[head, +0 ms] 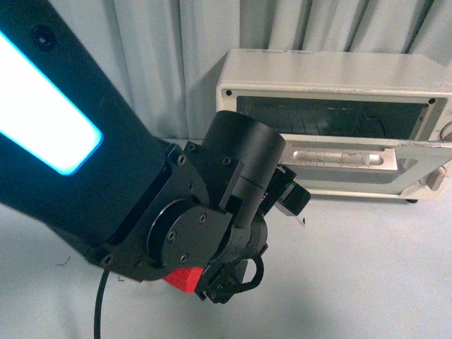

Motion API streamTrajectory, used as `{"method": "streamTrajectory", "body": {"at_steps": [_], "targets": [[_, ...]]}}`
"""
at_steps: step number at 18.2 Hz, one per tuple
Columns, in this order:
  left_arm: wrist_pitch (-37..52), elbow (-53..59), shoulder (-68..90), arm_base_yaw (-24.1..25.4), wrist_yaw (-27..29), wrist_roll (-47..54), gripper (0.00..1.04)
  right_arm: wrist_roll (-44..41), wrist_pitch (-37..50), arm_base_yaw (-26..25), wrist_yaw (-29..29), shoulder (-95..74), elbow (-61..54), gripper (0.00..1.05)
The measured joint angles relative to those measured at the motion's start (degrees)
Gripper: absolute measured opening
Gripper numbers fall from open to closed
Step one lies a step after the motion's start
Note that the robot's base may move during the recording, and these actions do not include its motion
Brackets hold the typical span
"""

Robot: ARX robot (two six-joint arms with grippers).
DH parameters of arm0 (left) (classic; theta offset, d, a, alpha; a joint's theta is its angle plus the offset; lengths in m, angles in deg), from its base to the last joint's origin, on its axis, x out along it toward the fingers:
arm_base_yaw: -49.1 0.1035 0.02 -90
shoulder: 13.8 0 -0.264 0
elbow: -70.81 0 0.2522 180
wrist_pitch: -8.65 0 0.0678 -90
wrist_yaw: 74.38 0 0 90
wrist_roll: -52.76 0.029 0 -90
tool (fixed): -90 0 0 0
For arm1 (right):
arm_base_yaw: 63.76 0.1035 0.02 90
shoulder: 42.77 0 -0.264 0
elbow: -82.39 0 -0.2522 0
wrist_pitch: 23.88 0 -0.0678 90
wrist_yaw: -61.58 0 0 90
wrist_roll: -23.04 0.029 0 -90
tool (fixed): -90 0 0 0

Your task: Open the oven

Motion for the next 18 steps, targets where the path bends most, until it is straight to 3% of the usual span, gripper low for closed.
{"method": "streamTrajectory", "body": {"at_steps": [2,9,13,14,15,17,18], "targets": [[3.04,2.4,-0.42,0.0,-0.66,-0.09,0.98,0.02,0.0,0.0,0.0,0.0,0.0,0.99],[12.04,10.19,-1.86,-0.63,-0.46,-0.81,0.98,0.11,0.0,0.0,0.0,0.0,0.0,0.98],[18.93,16.22,-2.99,-0.72,2.29,-0.85,0.97,0.11,0.0,0.0,0.0,0.0,0.0,0.98],[27.08,18.82,-0.52,-1.36,7.28,2.86,0.92,0.11,-0.04,0.0,-0.02,0.0,0.0,0.98],[41.7,23.93,4.81,-1.27,17.64,13.68,0.82,0.09,0.0,0.0,0.17,0.0,0.0,0.98],[51.67,34.38,4.76,2.27,24.96,32.46,0.67,0.13,0.07,0.0,0.07,0.02,0.0,0.98],[54.53,41.29,3.52,5.62,26.08,43.34,0.57,0.13,-0.07,0.0,-0.04,0.0,0.0,0.98]]}}
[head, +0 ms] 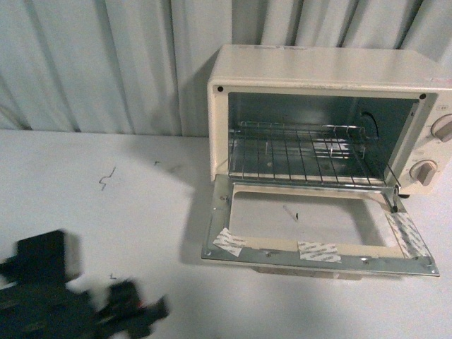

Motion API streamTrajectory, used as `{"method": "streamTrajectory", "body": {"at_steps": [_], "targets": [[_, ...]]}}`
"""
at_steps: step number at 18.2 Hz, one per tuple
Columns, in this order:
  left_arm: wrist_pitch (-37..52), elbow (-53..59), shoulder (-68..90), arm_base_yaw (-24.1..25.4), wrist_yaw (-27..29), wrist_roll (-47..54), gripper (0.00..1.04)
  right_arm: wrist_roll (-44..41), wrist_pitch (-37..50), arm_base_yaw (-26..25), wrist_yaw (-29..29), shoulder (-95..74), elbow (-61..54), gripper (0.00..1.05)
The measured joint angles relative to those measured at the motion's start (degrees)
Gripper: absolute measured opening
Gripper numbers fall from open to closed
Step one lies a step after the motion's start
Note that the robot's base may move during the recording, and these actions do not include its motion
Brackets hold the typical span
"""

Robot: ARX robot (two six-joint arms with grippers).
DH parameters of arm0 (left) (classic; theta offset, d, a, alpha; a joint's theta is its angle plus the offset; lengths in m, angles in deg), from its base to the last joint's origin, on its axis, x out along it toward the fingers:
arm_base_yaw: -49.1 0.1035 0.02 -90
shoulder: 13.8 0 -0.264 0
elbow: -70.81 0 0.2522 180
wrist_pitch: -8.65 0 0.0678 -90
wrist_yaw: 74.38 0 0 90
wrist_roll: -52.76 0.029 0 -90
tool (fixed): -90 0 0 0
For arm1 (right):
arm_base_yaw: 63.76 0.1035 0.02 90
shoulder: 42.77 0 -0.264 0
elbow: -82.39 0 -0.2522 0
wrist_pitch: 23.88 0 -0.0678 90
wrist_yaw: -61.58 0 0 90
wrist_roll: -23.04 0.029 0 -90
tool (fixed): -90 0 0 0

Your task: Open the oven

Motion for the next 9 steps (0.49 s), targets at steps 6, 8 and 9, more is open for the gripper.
{"method": "streamTrajectory", "body": {"at_steps": [6,8,9], "targets": [[1.38,21.14,-24.57,12.74,-12.76,29.62,0.02,0.0,0.04,0.0,0.02,0.02,0.0,0.98],[0.98,22.93,-32.83,15.61,-15.17,30.47,0.02,0.0,0.04,0.0,0.02,0.02,0.0,0.98],[1.27,23.19,-37.51,16.81,-16.17,30.58,0.02,-0.02,0.07,0.0,0.04,0.02,0.0,0.98]]}}
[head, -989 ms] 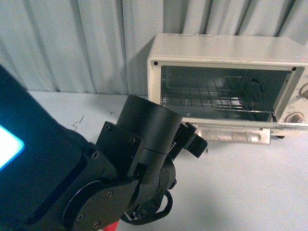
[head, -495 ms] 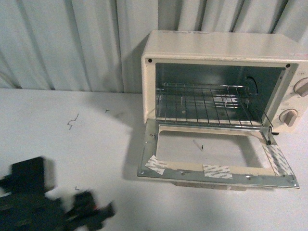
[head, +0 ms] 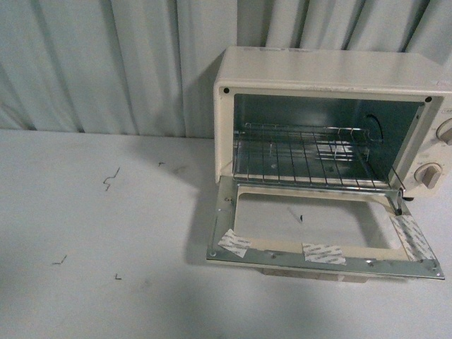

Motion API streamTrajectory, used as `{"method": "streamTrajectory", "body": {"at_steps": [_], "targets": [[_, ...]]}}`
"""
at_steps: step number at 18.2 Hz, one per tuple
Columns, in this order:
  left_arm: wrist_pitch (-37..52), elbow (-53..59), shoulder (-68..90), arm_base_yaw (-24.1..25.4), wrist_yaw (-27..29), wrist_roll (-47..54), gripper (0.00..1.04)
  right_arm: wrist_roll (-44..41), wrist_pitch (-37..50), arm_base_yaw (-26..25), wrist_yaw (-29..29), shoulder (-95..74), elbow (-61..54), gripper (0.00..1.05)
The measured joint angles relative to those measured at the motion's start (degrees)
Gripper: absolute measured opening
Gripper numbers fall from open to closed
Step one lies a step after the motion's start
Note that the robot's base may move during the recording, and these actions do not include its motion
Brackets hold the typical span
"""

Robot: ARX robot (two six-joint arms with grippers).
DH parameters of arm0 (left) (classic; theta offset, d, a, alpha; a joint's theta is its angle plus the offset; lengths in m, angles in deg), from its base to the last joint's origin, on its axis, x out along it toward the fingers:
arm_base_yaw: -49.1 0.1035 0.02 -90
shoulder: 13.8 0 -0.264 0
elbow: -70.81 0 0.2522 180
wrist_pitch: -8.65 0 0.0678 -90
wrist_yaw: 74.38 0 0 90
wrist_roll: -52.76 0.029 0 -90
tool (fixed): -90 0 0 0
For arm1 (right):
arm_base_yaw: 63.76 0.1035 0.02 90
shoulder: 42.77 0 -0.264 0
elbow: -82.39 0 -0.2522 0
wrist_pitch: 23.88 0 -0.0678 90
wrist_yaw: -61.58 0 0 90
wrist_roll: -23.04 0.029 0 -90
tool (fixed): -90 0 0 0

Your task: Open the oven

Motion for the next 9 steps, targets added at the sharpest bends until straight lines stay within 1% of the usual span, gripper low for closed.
{"method": "streamTrajectory", "body": {"at_steps": [2,4,5,8,9], "targets": [[0.11,0.07,-10.69,1.99,-2.86,0.02,0.02,0.02,-0.02,0.0,0.0,0.0,0.0,0.98],[-0.98,0.07,-19.89,3.74,-4.26,0.02,0.02,0.02,0.0,0.0,0.0,0.0,0.0,0.98],[-5.05,0.09,-25.27,4.57,-5.01,0.02,0.02,0.02,0.0,0.0,0.0,0.0,0.0,0.98],[-21.16,0.07,-42.56,7.04,-7.54,0.02,0.02,0.02,-0.02,0.0,0.0,0.0,0.0,0.98],[-25.22,0.07,-46.84,9.18,-10.97,0.04,0.02,0.02,-0.02,0.0,0.0,0.0,0.0,0.98]]}}
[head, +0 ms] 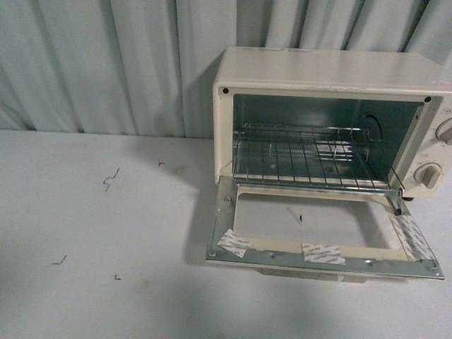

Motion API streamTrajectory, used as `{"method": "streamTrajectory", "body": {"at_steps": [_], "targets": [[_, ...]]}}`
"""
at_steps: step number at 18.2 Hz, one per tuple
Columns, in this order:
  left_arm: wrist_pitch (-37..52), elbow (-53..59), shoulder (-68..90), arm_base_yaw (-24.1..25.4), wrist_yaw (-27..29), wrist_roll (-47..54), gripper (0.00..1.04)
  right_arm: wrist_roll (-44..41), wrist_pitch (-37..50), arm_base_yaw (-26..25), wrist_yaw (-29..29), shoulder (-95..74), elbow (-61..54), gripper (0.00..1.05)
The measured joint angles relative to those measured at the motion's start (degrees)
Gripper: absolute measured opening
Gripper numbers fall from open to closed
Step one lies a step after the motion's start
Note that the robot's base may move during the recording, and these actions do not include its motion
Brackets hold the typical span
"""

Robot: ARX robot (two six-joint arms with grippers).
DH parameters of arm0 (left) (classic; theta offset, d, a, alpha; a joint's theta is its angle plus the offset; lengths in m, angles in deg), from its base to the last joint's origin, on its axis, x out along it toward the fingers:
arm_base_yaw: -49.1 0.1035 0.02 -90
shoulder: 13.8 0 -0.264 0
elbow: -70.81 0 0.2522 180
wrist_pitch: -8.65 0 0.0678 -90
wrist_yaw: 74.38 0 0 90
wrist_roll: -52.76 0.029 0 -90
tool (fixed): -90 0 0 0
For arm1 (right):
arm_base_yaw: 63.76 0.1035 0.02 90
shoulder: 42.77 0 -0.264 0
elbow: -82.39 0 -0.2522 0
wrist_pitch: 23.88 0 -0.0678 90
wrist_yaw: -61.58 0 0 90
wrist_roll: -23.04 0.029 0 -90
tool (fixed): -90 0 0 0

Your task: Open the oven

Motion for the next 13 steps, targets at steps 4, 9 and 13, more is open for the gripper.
{"method": "streamTrajectory", "body": {"at_steps": [4,9,13], "targets": [[-17.05,-0.15,-16.79,3.52,-2.45,0.0,0.02,0.0,0.0,0.0,-0.02,0.0,0.0,0.98],[-30.14,-0.48,-27.91,3.52,-2.45,0.0,0.02,0.0,0.0,0.0,0.0,0.0,0.0,0.98],[-33.9,-0.48,-31.76,3.52,-2.43,0.0,0.02,0.0,0.0,0.0,0.0,0.0,0.0,0.98]]}}
